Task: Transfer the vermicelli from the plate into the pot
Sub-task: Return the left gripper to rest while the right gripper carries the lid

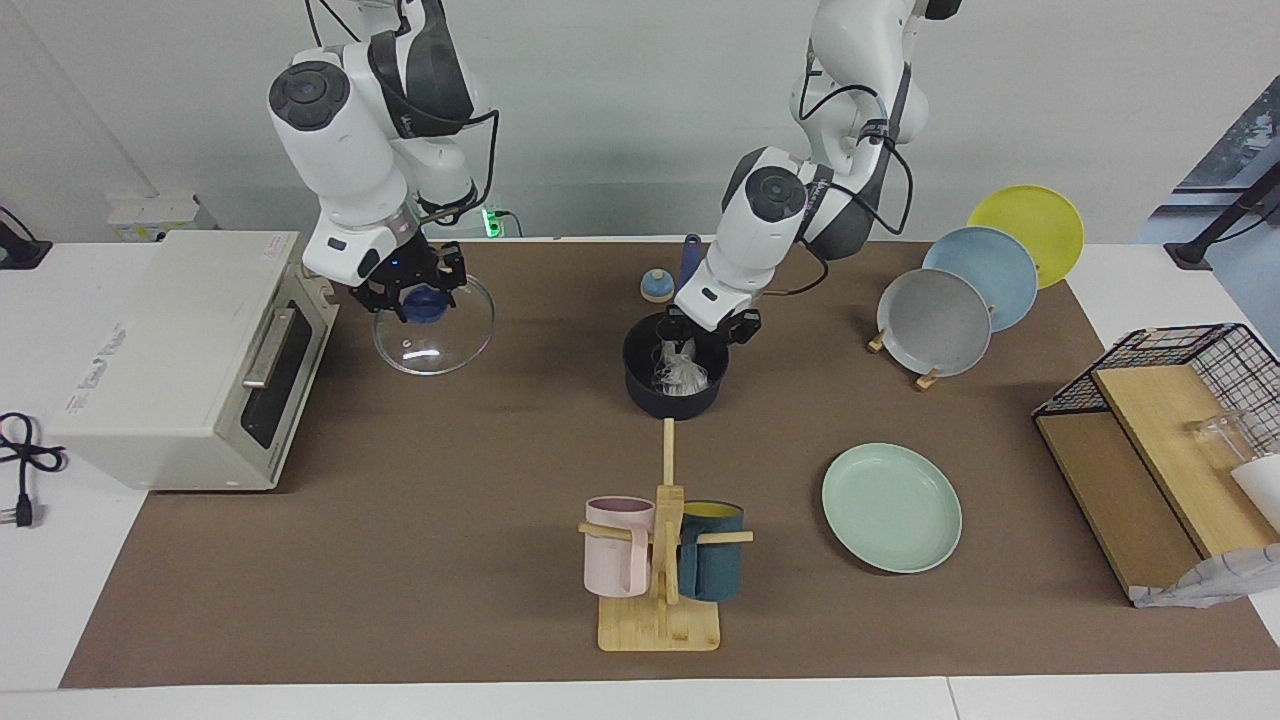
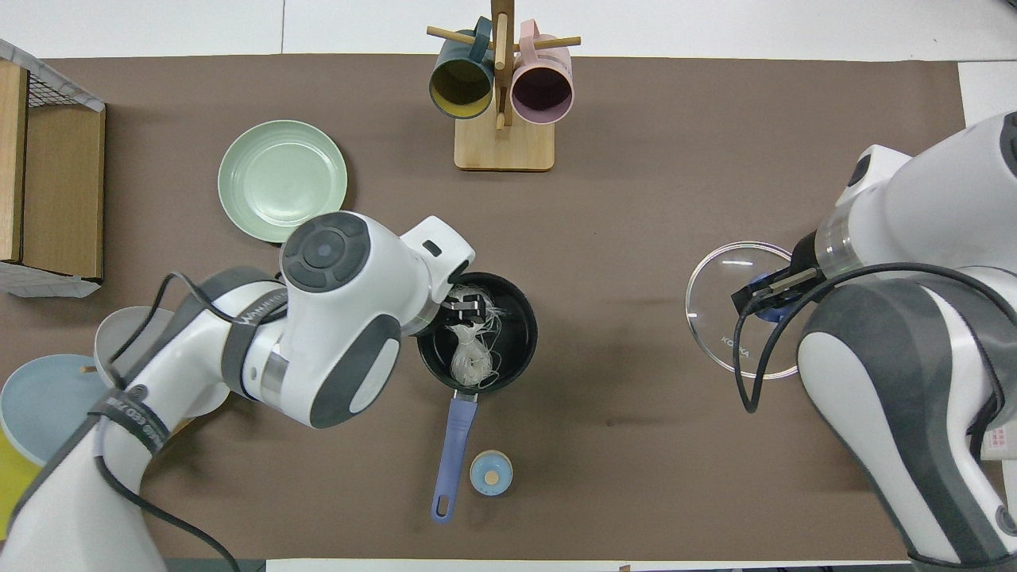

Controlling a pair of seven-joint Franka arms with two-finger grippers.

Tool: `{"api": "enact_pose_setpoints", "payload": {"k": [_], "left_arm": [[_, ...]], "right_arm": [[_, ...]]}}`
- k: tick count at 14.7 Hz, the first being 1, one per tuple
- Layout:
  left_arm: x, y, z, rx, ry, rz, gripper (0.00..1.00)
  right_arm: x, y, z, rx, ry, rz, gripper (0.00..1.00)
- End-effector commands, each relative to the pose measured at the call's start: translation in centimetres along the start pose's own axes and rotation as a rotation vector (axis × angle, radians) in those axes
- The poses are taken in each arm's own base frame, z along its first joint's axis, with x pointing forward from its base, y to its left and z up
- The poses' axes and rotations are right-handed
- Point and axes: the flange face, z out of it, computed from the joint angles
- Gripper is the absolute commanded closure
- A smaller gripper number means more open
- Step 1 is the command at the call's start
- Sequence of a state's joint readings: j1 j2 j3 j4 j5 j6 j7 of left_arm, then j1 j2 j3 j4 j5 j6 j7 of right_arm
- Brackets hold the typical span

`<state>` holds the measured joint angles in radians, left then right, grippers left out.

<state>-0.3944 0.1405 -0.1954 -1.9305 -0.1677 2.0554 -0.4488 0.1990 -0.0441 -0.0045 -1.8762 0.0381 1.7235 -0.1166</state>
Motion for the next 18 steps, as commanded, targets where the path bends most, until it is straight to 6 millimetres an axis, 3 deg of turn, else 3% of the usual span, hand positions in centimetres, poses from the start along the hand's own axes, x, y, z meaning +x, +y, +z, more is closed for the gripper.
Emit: {"api": "enact_pose_setpoints", "payload": {"k": [1,4,7,9,12,14,18], "left_arm": [[2.9,-6.1,-8.7,0.033,0.002,0.021,0.0],[4.6,-14.1,-15.3,0.052,0.033,0.039,0.0],[3.9,-18.8,-18.7,0.11,0.071,0.011,0.0],[3.5,-19.9,-20.8,0.138,0.078,-0.005,0.0],[3.0,-19.9,-23.8,0.158,0.065,-0.009,0.0],[2.5,-19.3,-24.7,0.178,0.047,-0.001,0.0],[2.3,-18.9,-24.9,0.182,0.036,0.006,0.0]], "right_arm": [[0.3,-3.6,-0.5,0.011,0.028,0.053,1.0],[2.6,-11.9,-0.2,0.007,0.053,0.149,1.0],[6.1,-19.9,-0.2,0.009,0.085,0.237,1.0],[8.8,-24.6,1.7,0.018,0.124,0.286,1.0],[9.6,-29.5,5.6,-0.006,0.141,0.27,1.0],[9.9,-30.9,7.2,-0.021,0.158,0.282,1.0],[9.8,-31.8,8.0,-0.015,0.158,0.291,1.0]]}}
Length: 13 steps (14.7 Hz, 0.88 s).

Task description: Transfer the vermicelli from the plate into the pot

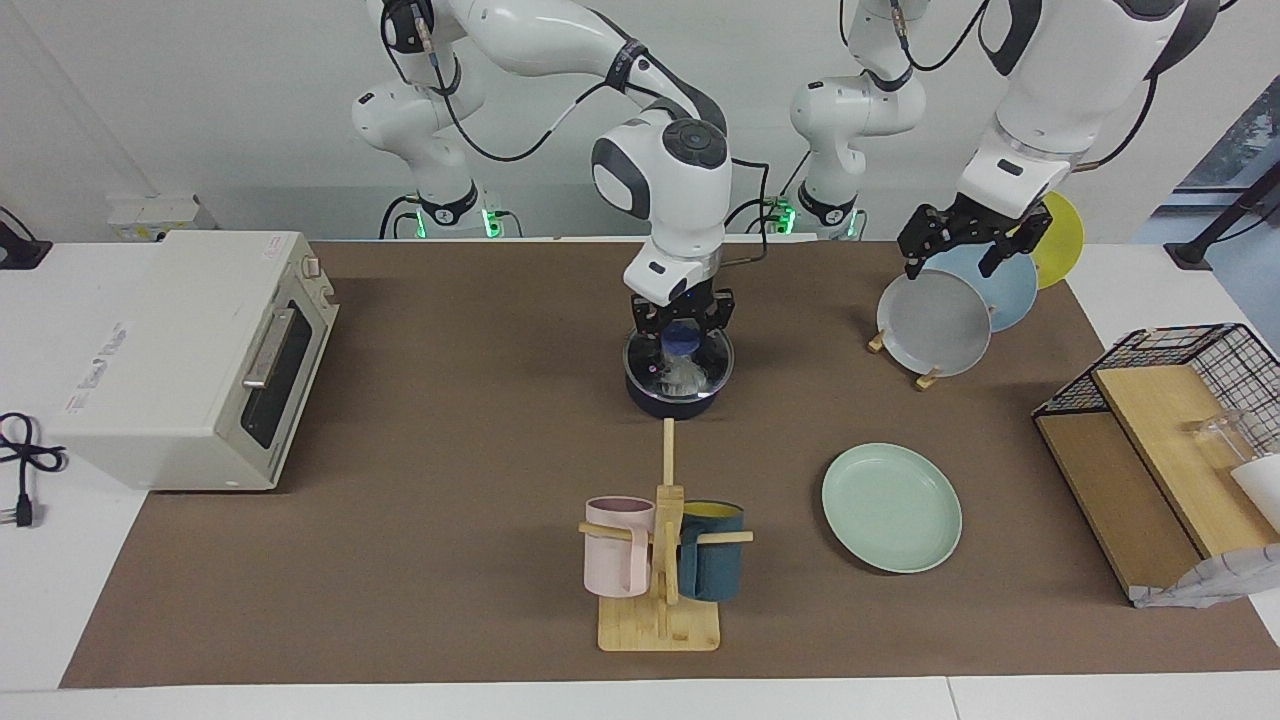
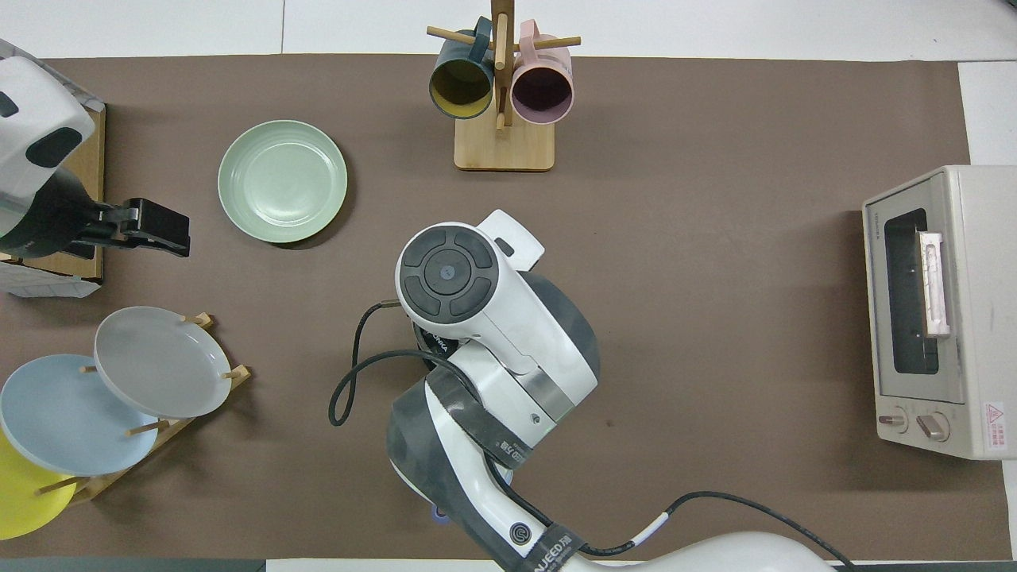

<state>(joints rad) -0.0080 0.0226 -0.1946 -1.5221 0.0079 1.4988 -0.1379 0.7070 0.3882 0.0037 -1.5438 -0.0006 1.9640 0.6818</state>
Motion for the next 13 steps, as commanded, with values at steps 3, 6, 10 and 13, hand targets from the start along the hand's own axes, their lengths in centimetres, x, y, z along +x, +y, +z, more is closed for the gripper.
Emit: {"api": "enact_pose_setpoints", "payload": {"k": [3,6,10,13], "left_arm": [[-0.6,0.0,0.2,0.028,-0.024,-0.007,0.0],[-0.6,0.0,0.0,0.018,-0.015,-0.017,0.0],[-1.4,-1.2,-1.3,0.015,0.015,-0.042,0.0],[-2.1,-1.7,-0.7,0.019,-0.003,-0.049,0.0]], "right_arm": [[-0.6,-1.1,0.3,-0.006,0.008,-0.001,1.0],[-1.0,-1.2,1.2,-0.022,-0.009,0.013,1.0],[-1.4,-1.0,1.5,-0.03,-0.016,0.014,1.0],[-1.6,-0.9,1.4,-0.057,-0.038,0.011,1.0]]}}
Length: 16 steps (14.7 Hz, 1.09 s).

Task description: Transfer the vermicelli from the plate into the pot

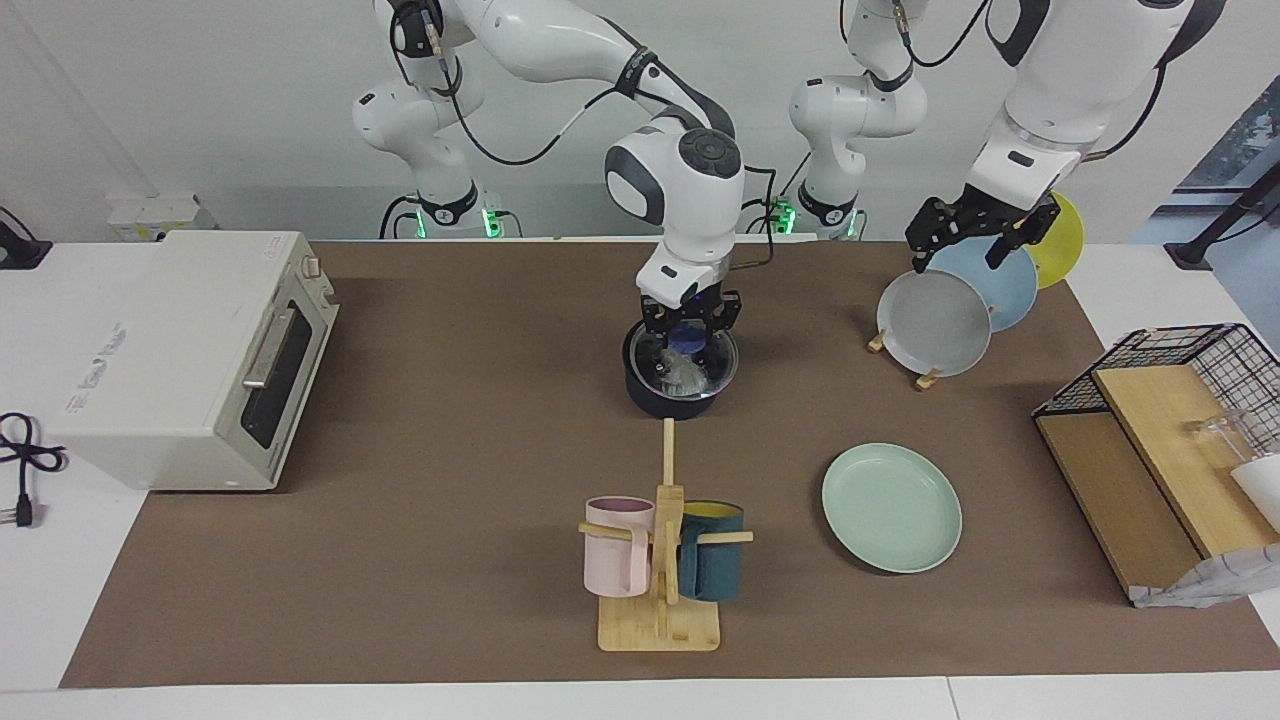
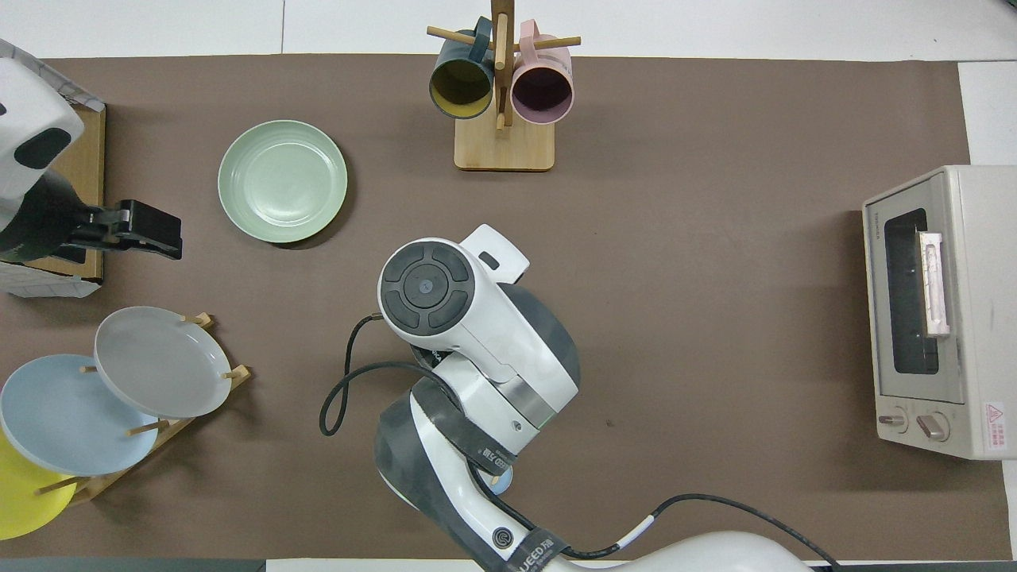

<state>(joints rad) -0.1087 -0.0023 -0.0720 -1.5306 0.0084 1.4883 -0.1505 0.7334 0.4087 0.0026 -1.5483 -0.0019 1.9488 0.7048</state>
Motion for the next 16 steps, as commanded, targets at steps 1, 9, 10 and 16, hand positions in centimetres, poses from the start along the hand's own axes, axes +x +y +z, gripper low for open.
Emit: {"api": "enact_pose_setpoints", "payload": {"k": [1,9,10,16], "left_arm": [[-1.5,-0.8,0.3,0.016,-0.01,-0.019,0.0],[-1.3,-1.0,0.3,-0.034,-0.008,-0.028,0.0],[-1.2,-1.0,0.3,-0.034,-0.008,-0.028,0.0],[-1.3,-1.1,0.3,-0.033,-0.013,-0.02,0.0]], "right_arm": [[-0.6,0.4,-0.4,-0.037,-0.016,0.014,1.0],[-1.1,0.0,-0.3,-0.037,-0.022,0.056,1.0],[-1.1,-0.1,-0.2,-0.029,-0.018,0.069,1.0],[-1.7,0.3,1.1,-0.026,-0.013,0.075,1.0]]}}
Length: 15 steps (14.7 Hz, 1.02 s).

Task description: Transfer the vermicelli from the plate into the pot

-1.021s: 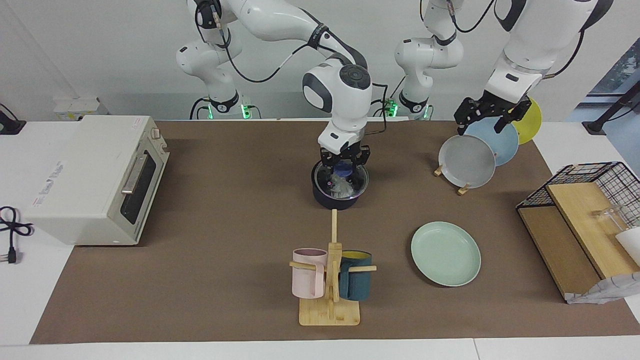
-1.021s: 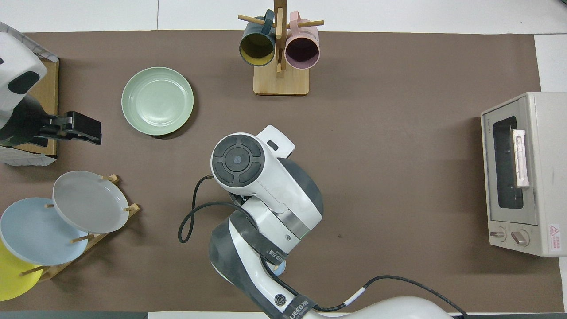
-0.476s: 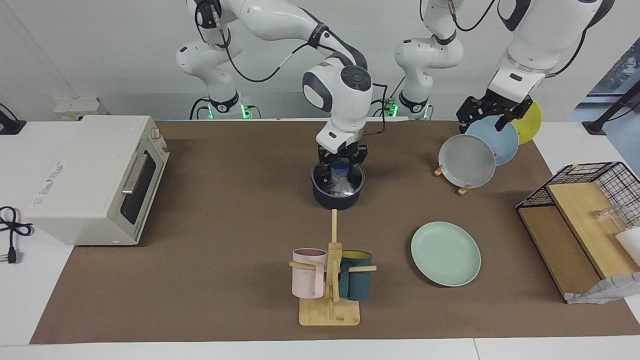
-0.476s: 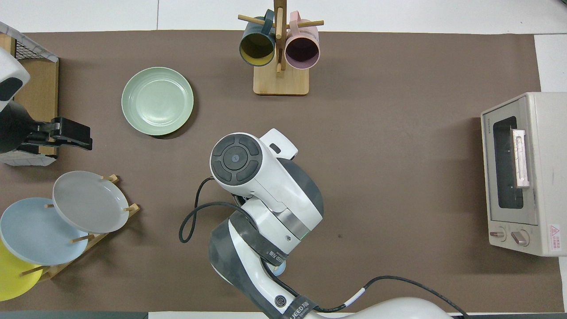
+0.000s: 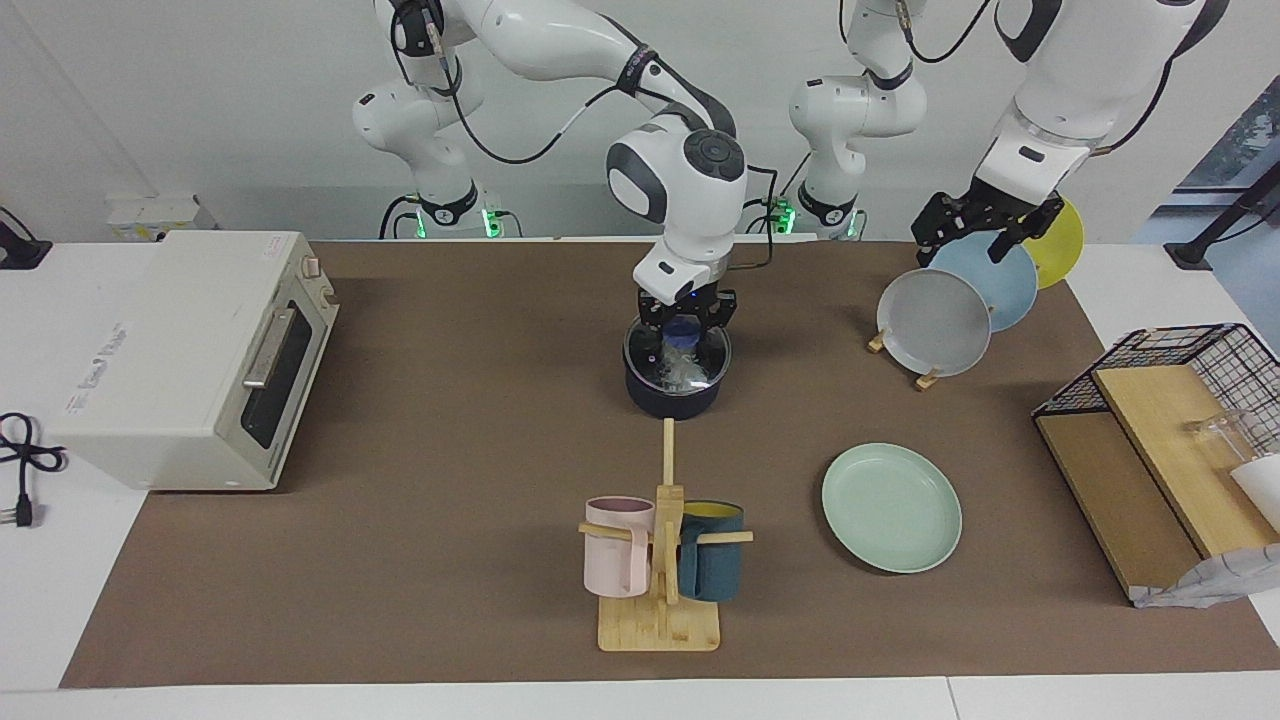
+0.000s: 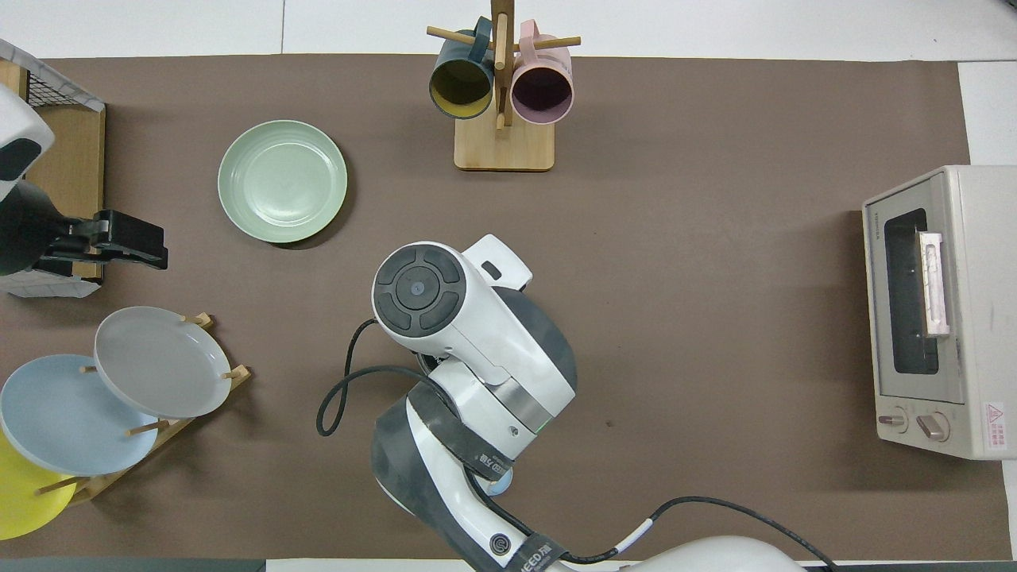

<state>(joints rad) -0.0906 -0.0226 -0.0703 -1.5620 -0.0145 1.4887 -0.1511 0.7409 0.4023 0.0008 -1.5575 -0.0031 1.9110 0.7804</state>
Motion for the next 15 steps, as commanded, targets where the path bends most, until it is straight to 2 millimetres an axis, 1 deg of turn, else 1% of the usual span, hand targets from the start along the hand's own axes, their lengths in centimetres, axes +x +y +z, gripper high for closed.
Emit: {"api": "enact_pose_setpoints", "payload": {"k": [1,3,4,5,6,7,9,11,12,13,15], "left_arm": [[-0.8,-0.4,-0.1,-0.013,0.0,-0.001,0.0],[-0.8,-0.3,-0.1,-0.013,0.001,-0.012,0.0],[-0.8,-0.3,-0.1,-0.013,0.003,-0.007,0.0],[-0.8,-0.3,-0.1,-0.014,0.004,-0.006,0.0],[-0.7,-0.3,-0.1,-0.012,0.005,-0.006,0.0],[-0.8,-0.3,-0.1,-0.012,0.003,-0.006,0.0],[-0.9,-0.4,-0.1,-0.011,-0.005,-0.01,0.0],[-0.8,-0.6,0.0,-0.011,-0.005,-0.015,0.0],[-0.8,-0.6,0.0,-0.011,-0.005,-0.015,0.0],[-0.9,-0.6,-0.1,-0.011,-0.003,-0.015,0.0],[-0.9,-0.6,-0.1,-0.011,-0.003,-0.015,0.0]], "right_arm": [[-0.9,0.3,0.9,0.007,0.018,0.004,1.0],[-0.9,0.3,0.7,0.013,0.024,0.004,1.0],[-0.8,0.4,0.8,0.012,0.023,0.004,0.76],[-0.7,0.4,0.8,0.012,0.025,0.005,0.49],[-0.6,0.4,0.6,0.012,0.031,0.002,0.1],[-0.5,0.4,0.3,0.014,0.035,0.002,0.0],[0.5,1.3,-0.8,0.028,0.049,0.015,0.0],[2.1,3.5,-3.2,0.045,0.07,-0.003,0.0],[2.9,5.0,-4.9,0.058,0.09,-0.021,0.0],[3.8,6.5,-5.8,0.057,0.092,-0.03,0.0],[5.4,10.6,-7.7,0.045,0.083,-0.07,0.0]]}}
